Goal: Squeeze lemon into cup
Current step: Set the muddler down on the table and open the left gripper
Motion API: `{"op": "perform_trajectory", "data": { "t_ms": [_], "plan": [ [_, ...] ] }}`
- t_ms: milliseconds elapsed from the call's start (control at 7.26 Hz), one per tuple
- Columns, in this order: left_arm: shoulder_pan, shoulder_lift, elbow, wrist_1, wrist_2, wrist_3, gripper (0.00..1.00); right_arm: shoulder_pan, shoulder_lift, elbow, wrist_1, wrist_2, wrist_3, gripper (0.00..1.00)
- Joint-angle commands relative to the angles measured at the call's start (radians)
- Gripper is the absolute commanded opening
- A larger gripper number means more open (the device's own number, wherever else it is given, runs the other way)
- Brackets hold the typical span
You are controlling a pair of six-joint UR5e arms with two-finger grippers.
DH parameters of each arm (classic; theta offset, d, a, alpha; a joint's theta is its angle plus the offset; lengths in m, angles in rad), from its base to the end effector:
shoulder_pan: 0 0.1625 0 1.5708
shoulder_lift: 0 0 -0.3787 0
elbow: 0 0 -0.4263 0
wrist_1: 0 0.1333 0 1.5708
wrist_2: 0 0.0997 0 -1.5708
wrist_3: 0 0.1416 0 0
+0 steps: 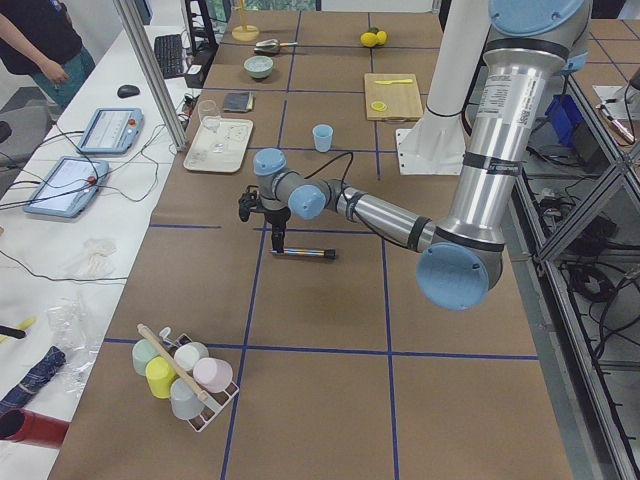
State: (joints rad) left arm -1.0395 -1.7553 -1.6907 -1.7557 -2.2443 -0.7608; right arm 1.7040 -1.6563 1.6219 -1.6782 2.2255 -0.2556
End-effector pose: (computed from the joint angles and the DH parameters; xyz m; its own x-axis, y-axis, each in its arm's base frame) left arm 0.2734 -0.5540 0.4578 0.6889 -0.0548 -0.7228 0.0383 0.9985 -0.0392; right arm 0.1099 -0.4661 0.6798 0.7828 -0.0636 0.6190 0.0687 0.9975 0.0157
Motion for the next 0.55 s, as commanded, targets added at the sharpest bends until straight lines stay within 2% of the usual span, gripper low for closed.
{"op": "perform_trajectory", "data": {
  "t_ms": [0,275,413],
  "plan": [
    [-0.141,0.086,-0.076,0.016,-0.066,0.134,1.0,-0.001,0.001,0.0,0.0,0.0,-0.001,1.0],
    [-0.351,0.195,-0.057,0.018,-0.064,0.597,1.0,-0.001,0.001,0.0,0.002,-0.001,-0.007,1.0],
    [-0.422,0.213,-0.032,0.065,-0.064,0.707,1.0,-0.001,0.003,0.004,0.002,-0.001,-0.007,1.0]
  ]
}}
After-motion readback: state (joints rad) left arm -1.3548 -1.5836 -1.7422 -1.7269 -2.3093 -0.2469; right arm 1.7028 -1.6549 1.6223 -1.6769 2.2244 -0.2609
